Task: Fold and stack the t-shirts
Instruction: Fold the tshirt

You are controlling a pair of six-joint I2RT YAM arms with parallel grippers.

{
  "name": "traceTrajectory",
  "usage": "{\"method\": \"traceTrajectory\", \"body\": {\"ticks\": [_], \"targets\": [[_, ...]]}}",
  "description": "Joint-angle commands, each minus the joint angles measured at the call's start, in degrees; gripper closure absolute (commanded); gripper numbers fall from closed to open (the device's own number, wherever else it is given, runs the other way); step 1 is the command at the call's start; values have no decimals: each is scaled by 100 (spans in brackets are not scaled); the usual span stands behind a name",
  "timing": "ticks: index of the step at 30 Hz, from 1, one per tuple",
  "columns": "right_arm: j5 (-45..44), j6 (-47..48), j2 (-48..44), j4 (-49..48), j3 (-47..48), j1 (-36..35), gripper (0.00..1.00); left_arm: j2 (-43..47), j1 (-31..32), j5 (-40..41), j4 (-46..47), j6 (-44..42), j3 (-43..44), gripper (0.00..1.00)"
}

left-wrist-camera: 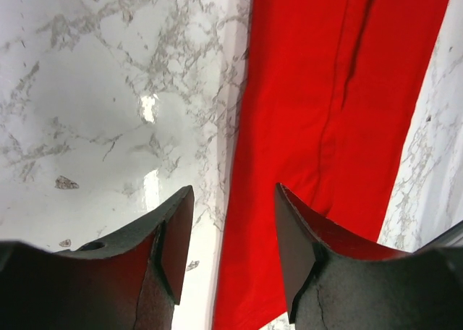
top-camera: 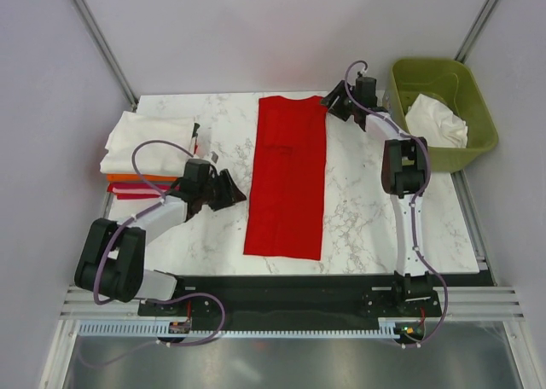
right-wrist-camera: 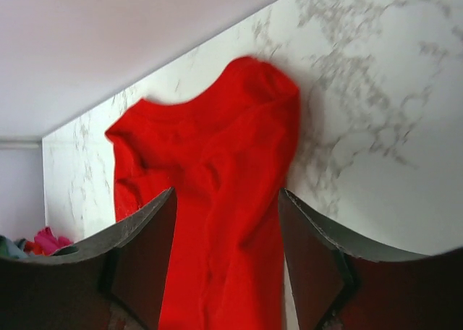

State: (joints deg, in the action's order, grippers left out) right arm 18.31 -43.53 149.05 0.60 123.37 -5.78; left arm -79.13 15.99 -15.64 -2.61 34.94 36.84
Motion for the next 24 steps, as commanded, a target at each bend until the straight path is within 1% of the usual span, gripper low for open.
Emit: {"method": "traceTrajectory", "body": {"ticks": [1,2,4,5,7,8,10,11,12,13,14,15,16,17,18,19,21,22,24], "targets": [[147,564,-1017,300,-382,-169,34,-94,97,-115,226,101,-133,44],[112,643,-1341,396,-732,-195,35,-94,132,-106,374,110,-203,44],[-89,853,-1685,502,-1129,-300,37,-76,176,-123,384,127,-273,44],[-177,907,-2061,537,-1610,-327,37,-59,177,-150,393,136,-343,44],[-379,1021,-2475,546,-2165,-467,39,20,212,-194,393,145,-432,44],[-554,1057,-2904,599,-2716,-511,40,64,238,-220,384,145,-476,44],[-836,1048,-3363,687,-3325,-678,42,204,273,-255,376,154,-634,44],[-1116,1022,-3870,696,-4016,-757,43,257,282,-255,358,145,-765,44],[-1293,1022,-4145,713,-4371,-845,44,319,291,-255,332,162,-810,44],[-1512,978,-4409,722,-4705,-1107,44,433,300,-282,288,162,-862,44],[-1775,856,-4942,766,-5378,-1257,44,503,300,-299,288,171,-985,44],[-2082,811,-5182,766,-5698,-1589,44,565,317,-360,140,189,-1047,44],[-2164,793,-5420,775,-5980,-1749,44,618,335,-404,103,224,-1099,44],[-2191,811,-5805,818,-6461,-1899,44,714,361,-466,94,250,-1187,44],[-2217,802,-6000,871,-6692,-2144,45,767,396,-562,77,276,-1231,44],[-2261,776,-6367,1054,-6886,-2251,45,837,483,-563,51,320,-1267,44],[-2288,635,-6773,1161,-7501,-2479,46,1022,607,-519,-29,382,-1372,44],[-2331,600,-7167,1301,-7886,-2541,45,1084,712,-502,-46,434,-1407,44],[-2367,294,-7565,1390,-8266,-2717,44,1206,800,-510,-117,487,-1513,44]]}}
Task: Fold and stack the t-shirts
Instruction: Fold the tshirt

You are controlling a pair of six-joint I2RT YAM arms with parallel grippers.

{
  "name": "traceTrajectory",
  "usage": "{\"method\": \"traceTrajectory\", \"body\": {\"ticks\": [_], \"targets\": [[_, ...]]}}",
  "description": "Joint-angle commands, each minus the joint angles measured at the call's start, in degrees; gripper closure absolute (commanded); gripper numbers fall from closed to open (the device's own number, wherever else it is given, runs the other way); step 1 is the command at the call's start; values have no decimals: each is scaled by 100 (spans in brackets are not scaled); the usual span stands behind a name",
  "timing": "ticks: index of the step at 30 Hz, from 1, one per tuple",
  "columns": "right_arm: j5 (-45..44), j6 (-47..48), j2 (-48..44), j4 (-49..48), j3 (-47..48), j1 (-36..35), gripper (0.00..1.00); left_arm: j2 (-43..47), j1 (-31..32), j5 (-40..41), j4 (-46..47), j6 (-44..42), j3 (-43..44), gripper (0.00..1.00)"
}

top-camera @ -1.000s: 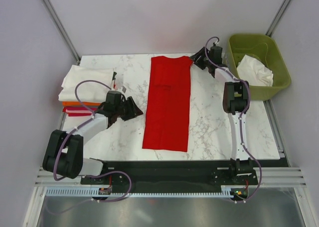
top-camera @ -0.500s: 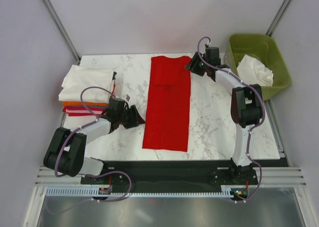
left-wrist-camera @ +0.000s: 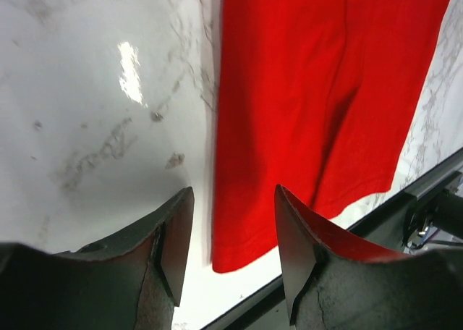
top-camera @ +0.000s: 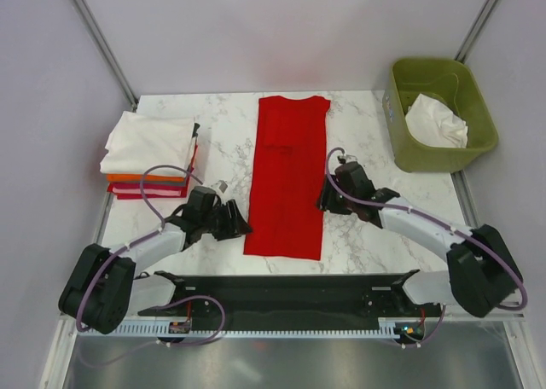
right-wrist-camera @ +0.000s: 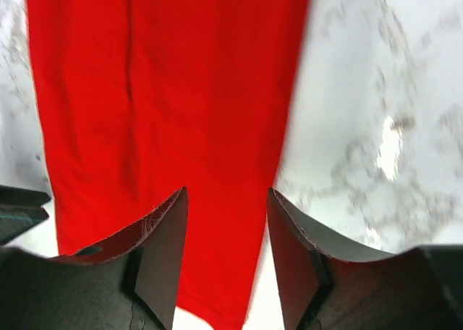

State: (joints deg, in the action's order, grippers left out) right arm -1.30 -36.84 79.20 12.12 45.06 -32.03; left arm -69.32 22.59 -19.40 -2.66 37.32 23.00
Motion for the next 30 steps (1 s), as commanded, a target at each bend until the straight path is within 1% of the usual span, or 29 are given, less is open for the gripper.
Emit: {"method": "traceTrajectory", "body": {"ticks": [1,2,4,7,11,13,15,19,21,22,24,25,27,28,30], "targets": [[-197,-498,-877,238,-628,-162,44,235,201,-152,-104,293,-156,44],[-82,-578,-984,238,-908,-233,45,243,219,-169,-104,293,-217,44],[111,-788,-1160,369,-1147,-496,46,270,255,-187,-112,302,-261,46],[77,-1061,-1266,467,-1367,-822,46,244,264,-169,-121,267,-314,49],[121,-1264,-1188,283,-1561,-1059,51,226,272,-231,-112,241,-375,54],[113,-1326,-1100,230,-1588,-1217,51,243,272,-266,-112,249,-402,55],[288,-1370,-1047,168,-1623,-1340,52,270,272,-310,-104,258,-455,58],[446,-1466,-898,-130,-1894,-1464,53,358,290,-371,-34,293,-586,60],[569,-1501,-845,-219,-1974,-1490,59,375,307,-416,-7,337,-630,61],[569,-1528,-845,-201,-2001,-1499,65,410,307,-424,19,346,-674,62],[448,-1571,-975,-61,-2053,-1499,69,480,325,-424,11,398,-727,62],[368,-1607,-1055,-26,-2097,-1499,77,524,334,-424,19,416,-771,62],[210,-1659,-1309,88,-2176,-1508,86,630,343,-442,11,460,-815,64],[166,-1668,-1363,158,-2177,-1499,89,648,351,-459,11,478,-841,65],[7,-1642,-1477,273,-2177,-1508,89,674,395,-574,11,530,-850,66]]}}
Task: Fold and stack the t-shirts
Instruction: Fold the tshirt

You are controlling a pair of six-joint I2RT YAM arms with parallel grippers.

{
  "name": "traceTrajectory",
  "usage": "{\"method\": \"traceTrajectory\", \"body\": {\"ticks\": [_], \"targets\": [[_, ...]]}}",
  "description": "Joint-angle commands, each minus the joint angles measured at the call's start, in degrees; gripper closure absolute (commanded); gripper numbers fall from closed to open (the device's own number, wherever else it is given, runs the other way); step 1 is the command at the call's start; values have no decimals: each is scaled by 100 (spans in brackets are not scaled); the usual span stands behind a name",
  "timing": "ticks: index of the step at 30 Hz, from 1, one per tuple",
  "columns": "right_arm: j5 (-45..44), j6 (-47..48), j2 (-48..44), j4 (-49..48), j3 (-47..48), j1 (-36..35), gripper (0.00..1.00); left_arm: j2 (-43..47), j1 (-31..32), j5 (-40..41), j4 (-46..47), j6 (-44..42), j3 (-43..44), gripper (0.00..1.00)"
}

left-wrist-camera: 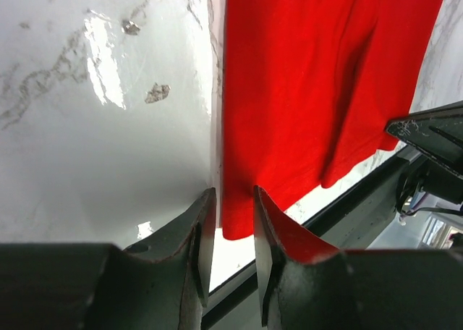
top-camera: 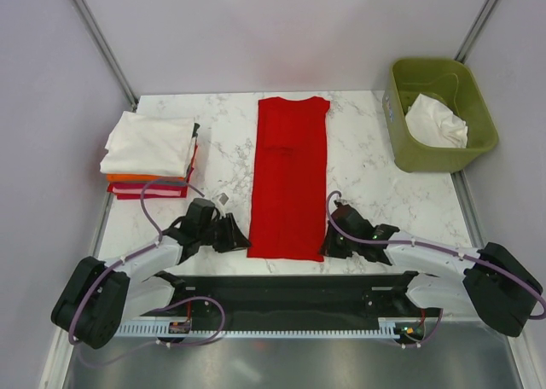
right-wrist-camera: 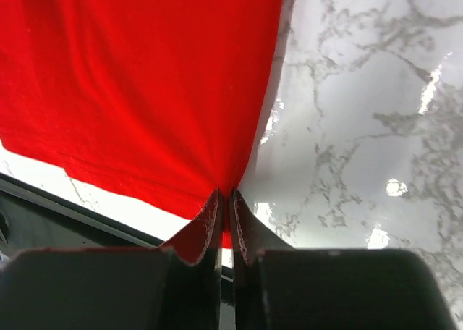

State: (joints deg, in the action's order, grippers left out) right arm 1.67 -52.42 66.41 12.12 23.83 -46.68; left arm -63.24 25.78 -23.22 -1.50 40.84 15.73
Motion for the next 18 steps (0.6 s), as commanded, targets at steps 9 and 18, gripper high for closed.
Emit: {"method": "traceTrajectory", "body": {"ticks": [9,18], "targets": [[-176,13,-76,265,-72,-35,68,14,295,-192,-105,337,-166,65],[-193,109,-374,650,-98,-35,63,145,498,-121,-105,530,-122,93]]}}
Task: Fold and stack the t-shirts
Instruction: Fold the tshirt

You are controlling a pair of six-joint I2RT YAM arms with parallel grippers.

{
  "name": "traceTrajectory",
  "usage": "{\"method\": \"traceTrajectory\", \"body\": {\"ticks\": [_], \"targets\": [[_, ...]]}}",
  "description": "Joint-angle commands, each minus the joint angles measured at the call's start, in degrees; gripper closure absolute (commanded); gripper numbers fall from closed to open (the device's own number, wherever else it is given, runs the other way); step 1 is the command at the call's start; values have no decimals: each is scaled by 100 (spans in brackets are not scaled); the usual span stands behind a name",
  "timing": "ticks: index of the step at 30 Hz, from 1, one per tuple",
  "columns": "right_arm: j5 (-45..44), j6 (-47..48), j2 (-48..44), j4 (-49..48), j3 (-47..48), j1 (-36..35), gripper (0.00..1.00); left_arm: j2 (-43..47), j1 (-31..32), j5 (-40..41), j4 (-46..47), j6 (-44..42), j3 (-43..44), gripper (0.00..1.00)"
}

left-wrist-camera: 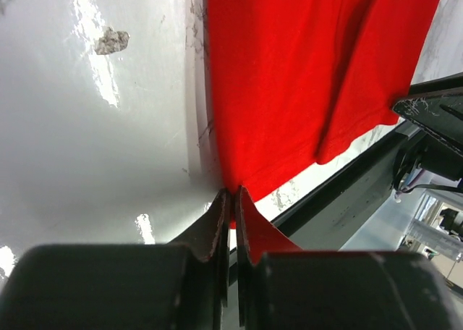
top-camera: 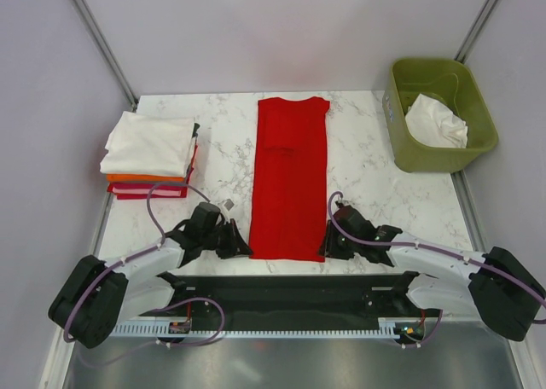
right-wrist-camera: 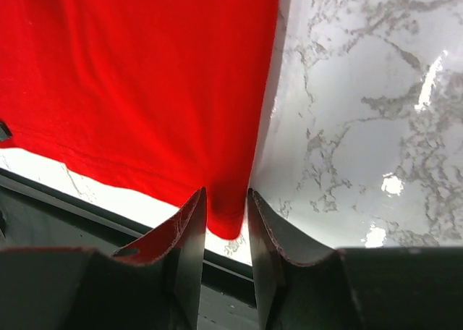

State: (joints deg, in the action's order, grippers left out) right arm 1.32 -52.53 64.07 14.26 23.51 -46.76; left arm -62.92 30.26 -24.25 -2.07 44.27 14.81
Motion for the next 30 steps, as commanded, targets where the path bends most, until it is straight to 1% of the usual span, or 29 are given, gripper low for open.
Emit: {"method": "traceTrajectory", "body": {"ticks": [1,3,5,8,9,10,11,12,13,16,17,21,23,26,29,30], "targets": [[-150,129,-176,481,-66,-26,62,139,50,-27,-74,196,-39,94],[-167,129,-307,560,-109,-26,61,174,59,-36,-92,231,-48,98],[-220,138,-404,578,-144,-26,62,183,76,-45,-110,240,-57,98],[-229,138,-396,578,-162,-26,72,183,94,-53,-110,275,-40,98],[-229,147,-361,578,-145,-26,74,201,111,-62,-110,292,-31,98],[-220,164,-343,569,-136,-26,81,209,112,-71,-110,293,-31,98],[-177,182,-326,552,-127,-26,84,218,129,-80,-110,310,-31,98],[-141,234,-334,551,-66,-26,97,236,138,-89,-119,319,-13,98],[-141,365,-343,560,-5,-17,100,262,138,-115,-136,328,4,98],[-150,411,-553,788,268,-17,100,306,138,-71,-338,293,136,98],[-141,411,-737,832,364,-8,100,315,138,-97,-364,301,206,98],[-290,533,-1002,1140,716,123,100,324,129,-317,-400,433,530,98],[-334,734,-967,1271,979,334,100,245,129,-326,-514,398,785,98],[-256,1007,-766,1298,1365,746,100,78,103,-194,-768,258,1400,98],[-141,1385,-424,1298,1848,1291,100,-273,16,-36,-953,109,2225,98],[-141,1569,-326,1290,1981,1440,100,-465,-20,-1,-980,91,2367,98]]}}
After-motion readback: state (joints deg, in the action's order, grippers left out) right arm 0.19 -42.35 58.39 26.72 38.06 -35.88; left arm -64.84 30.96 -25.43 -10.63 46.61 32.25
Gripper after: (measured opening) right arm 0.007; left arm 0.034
